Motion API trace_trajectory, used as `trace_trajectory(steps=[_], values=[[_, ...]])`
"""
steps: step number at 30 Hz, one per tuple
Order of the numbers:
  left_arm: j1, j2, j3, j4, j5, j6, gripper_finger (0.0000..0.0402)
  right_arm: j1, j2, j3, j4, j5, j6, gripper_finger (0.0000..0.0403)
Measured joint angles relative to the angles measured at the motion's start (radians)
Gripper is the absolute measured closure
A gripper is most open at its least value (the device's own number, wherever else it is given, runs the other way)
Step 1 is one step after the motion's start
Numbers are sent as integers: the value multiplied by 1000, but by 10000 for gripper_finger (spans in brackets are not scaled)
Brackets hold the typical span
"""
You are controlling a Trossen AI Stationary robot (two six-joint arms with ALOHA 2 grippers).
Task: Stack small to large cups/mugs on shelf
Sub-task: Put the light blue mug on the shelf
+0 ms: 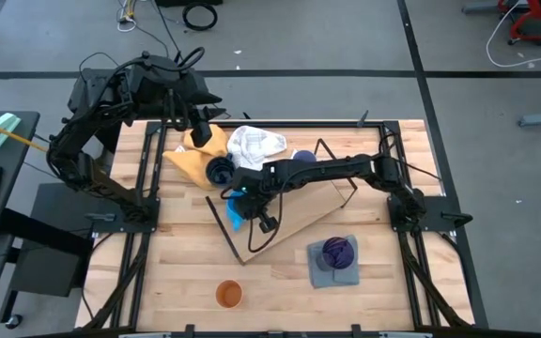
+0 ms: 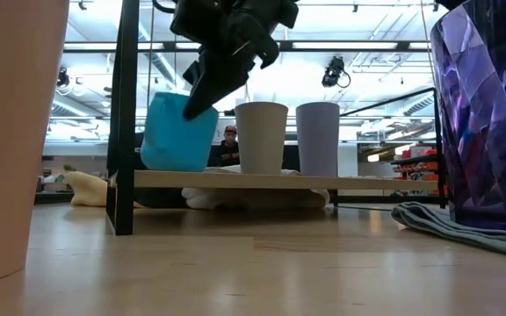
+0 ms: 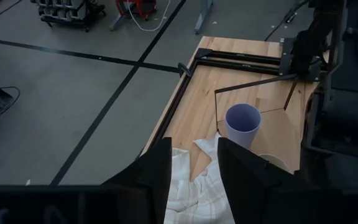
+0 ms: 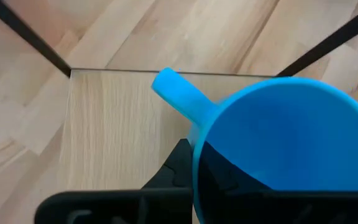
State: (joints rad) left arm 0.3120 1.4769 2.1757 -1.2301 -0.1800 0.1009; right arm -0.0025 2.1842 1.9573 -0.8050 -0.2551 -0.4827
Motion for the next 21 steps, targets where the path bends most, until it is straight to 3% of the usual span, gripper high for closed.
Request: trace_trajectory(steps=[21], values=[[0, 0, 0, 0, 0, 12, 263, 6, -4, 1, -31, 41, 7, 398]])
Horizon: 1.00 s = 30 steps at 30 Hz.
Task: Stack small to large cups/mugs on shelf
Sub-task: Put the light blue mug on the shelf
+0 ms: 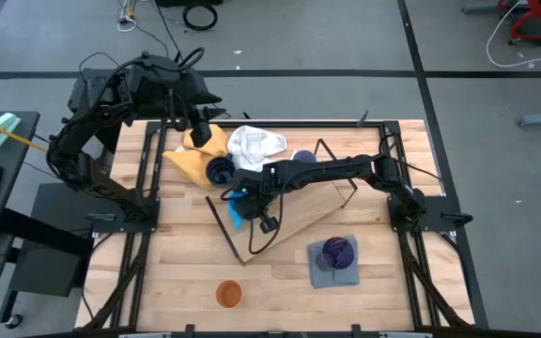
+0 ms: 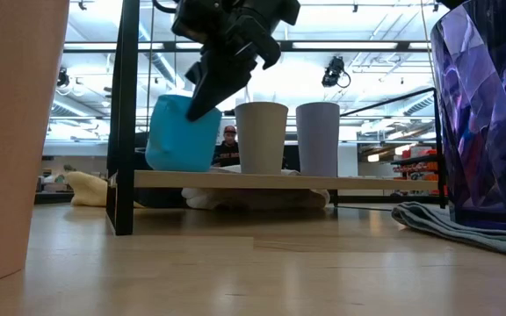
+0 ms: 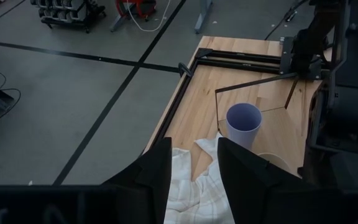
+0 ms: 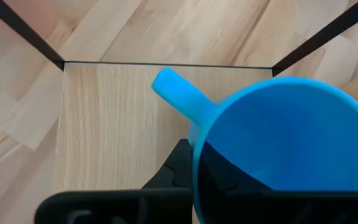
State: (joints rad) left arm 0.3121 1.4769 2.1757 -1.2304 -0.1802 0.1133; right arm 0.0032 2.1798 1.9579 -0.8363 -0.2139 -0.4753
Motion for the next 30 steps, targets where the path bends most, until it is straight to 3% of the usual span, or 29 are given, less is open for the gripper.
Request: trace_trajectory(steps=[15, 23, 30], values=[[0, 0, 0, 0, 0, 3, 263, 17, -2, 0, -28, 0, -4, 397], [0, 0, 0, 0, 0, 3, 270, 19, 3, -3, -30, -8, 6, 346], [0, 0, 0, 0, 0, 4, 265, 20, 3, -3, -25, 3, 5, 337]])
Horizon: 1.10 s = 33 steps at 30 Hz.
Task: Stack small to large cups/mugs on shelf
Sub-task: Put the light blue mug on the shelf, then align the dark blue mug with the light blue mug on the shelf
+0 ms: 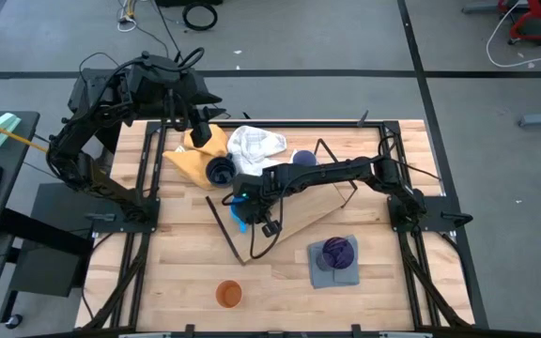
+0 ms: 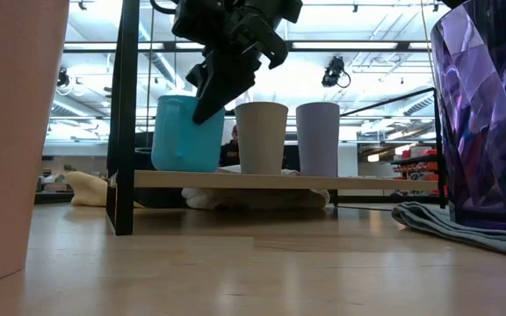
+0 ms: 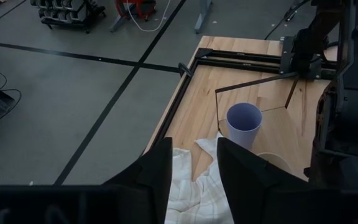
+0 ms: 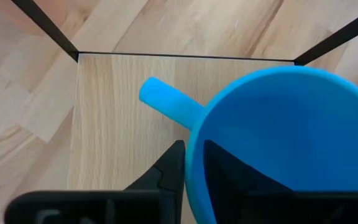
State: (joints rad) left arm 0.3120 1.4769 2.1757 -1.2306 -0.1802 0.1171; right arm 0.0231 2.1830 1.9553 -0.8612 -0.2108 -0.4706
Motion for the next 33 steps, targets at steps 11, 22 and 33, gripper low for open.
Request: trace_trajectory(steps=[11, 22, 33], values=[[0, 0, 0, 0, 0, 0, 270, 1, 0, 0, 37, 0, -2, 313], [0, 0, 0, 0, 0, 1, 262, 18, 0, 1, 70, 7, -1, 296], [0, 0, 0, 0, 0, 1, 268, 19, -1, 1, 84, 23, -2, 296]])
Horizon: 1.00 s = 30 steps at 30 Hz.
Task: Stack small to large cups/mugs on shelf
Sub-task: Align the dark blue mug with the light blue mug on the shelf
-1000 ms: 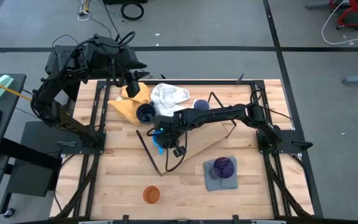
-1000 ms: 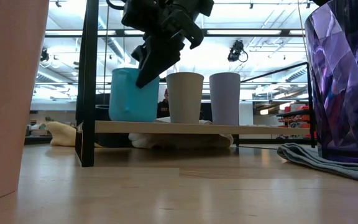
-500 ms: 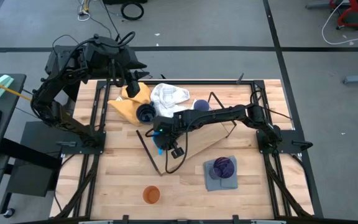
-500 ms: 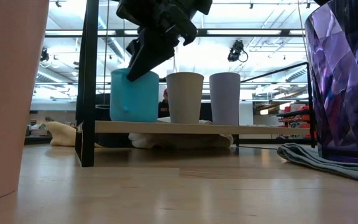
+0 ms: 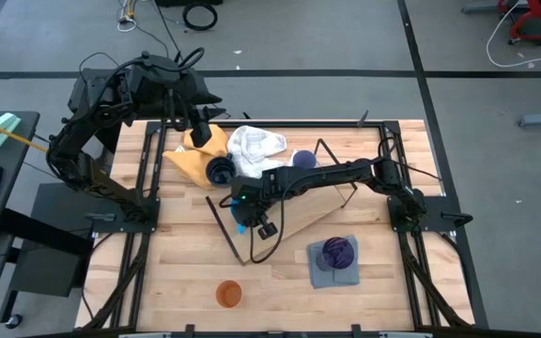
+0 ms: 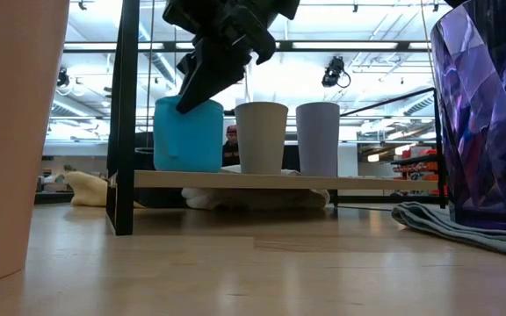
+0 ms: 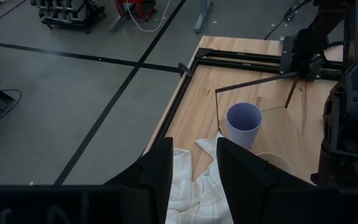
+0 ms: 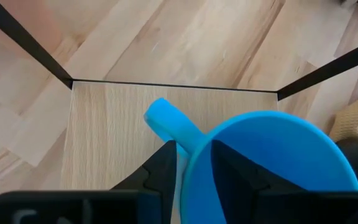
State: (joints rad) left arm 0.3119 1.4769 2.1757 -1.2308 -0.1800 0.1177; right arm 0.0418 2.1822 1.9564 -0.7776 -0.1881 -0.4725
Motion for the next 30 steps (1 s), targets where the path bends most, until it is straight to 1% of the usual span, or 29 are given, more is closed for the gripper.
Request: trace_trajectory(steps=[6, 15, 23, 30], values=[[0, 0, 0, 0, 0, 0, 262, -6, -1, 1, 15, 1, 1, 296], [0, 0, 0, 0, 0, 0, 271, -6, -1, 1, 24, 2, 1, 297], [0, 0, 0, 0, 0, 0, 262, -7, -2, 1, 41, 0, 2, 297], [0, 0, 0, 0, 0, 0, 270, -7, -2, 1, 41, 0, 2, 297]])
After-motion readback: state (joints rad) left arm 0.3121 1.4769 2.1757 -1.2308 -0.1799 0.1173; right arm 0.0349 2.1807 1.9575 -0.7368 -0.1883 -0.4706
